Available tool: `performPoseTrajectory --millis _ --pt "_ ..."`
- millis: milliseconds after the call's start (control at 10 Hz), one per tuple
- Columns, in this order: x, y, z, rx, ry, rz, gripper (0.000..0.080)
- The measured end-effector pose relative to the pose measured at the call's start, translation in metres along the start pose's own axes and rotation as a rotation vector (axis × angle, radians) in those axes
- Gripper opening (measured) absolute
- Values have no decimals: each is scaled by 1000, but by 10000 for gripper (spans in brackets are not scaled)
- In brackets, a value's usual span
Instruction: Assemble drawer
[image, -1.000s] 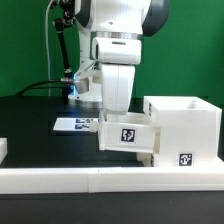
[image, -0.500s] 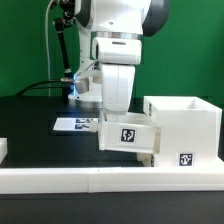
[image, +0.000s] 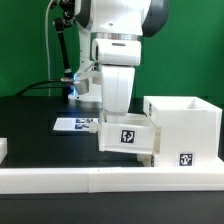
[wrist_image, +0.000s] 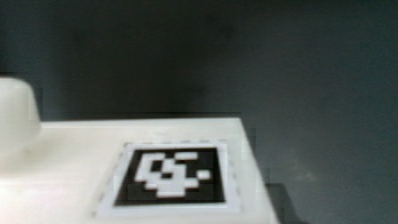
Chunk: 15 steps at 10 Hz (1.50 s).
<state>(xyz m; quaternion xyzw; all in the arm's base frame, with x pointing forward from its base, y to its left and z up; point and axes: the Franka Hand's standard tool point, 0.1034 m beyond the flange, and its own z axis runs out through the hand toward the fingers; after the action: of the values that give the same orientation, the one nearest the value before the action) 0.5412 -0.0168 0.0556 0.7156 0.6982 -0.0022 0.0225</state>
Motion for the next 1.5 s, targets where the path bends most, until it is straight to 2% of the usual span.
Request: performPoseTrajectory --millis 300,600,1500 --pt "3 2 -3 -5 -2 -7 44" --pt "6 5 -6 3 -7 -11 44" --pt "13 0 -1 9 -2 -19 44"
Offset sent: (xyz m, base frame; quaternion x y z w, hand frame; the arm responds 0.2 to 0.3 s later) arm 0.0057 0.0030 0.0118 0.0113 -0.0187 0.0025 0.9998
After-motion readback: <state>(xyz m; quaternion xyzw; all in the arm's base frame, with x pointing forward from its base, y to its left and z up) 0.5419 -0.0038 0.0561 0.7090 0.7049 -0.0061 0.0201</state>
